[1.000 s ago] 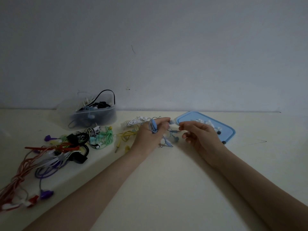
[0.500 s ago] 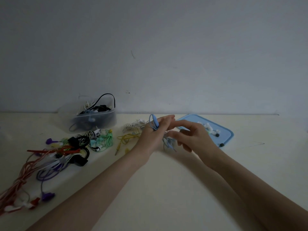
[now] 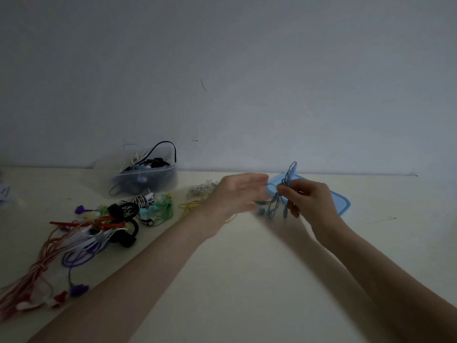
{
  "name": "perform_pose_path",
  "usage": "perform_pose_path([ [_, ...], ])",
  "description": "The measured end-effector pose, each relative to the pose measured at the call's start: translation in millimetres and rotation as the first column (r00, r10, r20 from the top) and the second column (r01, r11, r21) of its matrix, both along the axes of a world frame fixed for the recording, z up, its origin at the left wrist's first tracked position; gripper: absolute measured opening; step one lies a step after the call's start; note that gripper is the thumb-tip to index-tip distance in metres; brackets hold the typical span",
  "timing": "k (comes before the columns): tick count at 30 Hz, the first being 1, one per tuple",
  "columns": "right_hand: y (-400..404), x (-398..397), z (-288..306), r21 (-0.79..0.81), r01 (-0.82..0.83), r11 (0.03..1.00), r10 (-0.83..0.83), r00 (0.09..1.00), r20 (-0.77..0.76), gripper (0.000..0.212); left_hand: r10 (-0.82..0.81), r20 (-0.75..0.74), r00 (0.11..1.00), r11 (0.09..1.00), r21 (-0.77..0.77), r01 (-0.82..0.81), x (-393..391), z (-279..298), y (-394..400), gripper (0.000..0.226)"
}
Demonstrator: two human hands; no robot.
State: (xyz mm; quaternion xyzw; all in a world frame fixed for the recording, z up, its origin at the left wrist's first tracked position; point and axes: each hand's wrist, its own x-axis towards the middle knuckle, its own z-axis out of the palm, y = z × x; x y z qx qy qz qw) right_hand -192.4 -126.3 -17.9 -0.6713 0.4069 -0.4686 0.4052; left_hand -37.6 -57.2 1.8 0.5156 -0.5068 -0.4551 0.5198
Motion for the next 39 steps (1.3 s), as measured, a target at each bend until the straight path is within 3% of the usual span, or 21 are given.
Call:
perform_pose_path([
  [3, -0.4, -2.3, 9.5, 0.042, -0.059, 0.997, 0.058, 0.998, 0.020, 0.013, 0.162, 0.094, 0.982, 0.984, -0.089, -0.154, 12.1, 3.0, -3.3, 0.021],
  [6, 3.2, 0.2, 15.4, 0.074, -0.132, 0.988, 0.132, 0.991, 0.006, 0.009, 0.142, 0.357, 0.923, 0.987, -0.119, -0.106, 16.3, -5.8, -8.6, 0.034],
  [10, 7.7, 4.9, 21.2, 0.074, -0.148, 0.986, 0.146, 0.989, 0.028, 0.011, 0.047, 0.731, 0.680, 0.998, -0.066, 0.003, 3.6, -26.5, -17.9, 0.036],
  [13, 11.2, 4.9, 28.2, 0.013, -0.182, 0.983, 0.182, 0.983, 0.031, 0.014, 0.086, 0.813, 0.575, 0.994, -0.106, 0.000, -1.5, -32.8, -24.7, 0.028],
  [19, 10.9, 3.4, 34.0, 0.010, -0.182, 0.983, 0.181, 0.981, 0.069, 0.015, 0.096, 0.719, 0.689, 0.995, -0.097, -0.037, -3.5, -22.2, -24.2, 0.014],
  [22, 10.3, 0.0, 40.3, 0.021, -0.183, 0.983, 0.178, 0.975, 0.132, 0.015, 0.042, 0.383, 0.923, 0.999, -0.013, -0.040, -2.7, -13.1, -14.3, 0.008],
  [24, 10.6, -0.5, 43.1, 0.058, -0.202, 0.978, 0.186, 0.959, 0.215, 0.015, 0.027, 0.168, 0.985, 0.999, 0.026, -0.032, -0.2, -5.5, -6.3, 0.011],
  [26, 13.3, 2.6, 42.4, 0.098, -0.224, 0.970, 0.189, 0.940, 0.284, 0.017, 0.043, 0.126, 0.991, 0.998, 0.037, -0.048, 5.5, 3.4, 1.1, 0.013],
  [32, 16.4, 50.5, 55.5, 0.215, -0.316, 0.924, 0.221, 0.900, 0.376, 0.023, 0.183, 0.192, 0.964, 0.980, 0.041, -0.194, 55.8, 36.6, 15.9, 0.022],
  [35, 12.3, 96.7, 68.3, 0.241, -0.365, 0.899, 0.234, 0.867, 0.440, 0.028, 0.291, 0.178, 0.940, 0.956, -0.022, -0.292, 89.5, 53.1, 22.7, 0.020],
  [39, 10.2, 166.7, 83.7, 0.203, -0.422, 0.884, 0.312, 0.854, 0.417, 0.017, 0.462, 0.165, 0.872, 0.887, -0.120, -0.447, 141.1, 73.0, 32.8, 0.016],
])
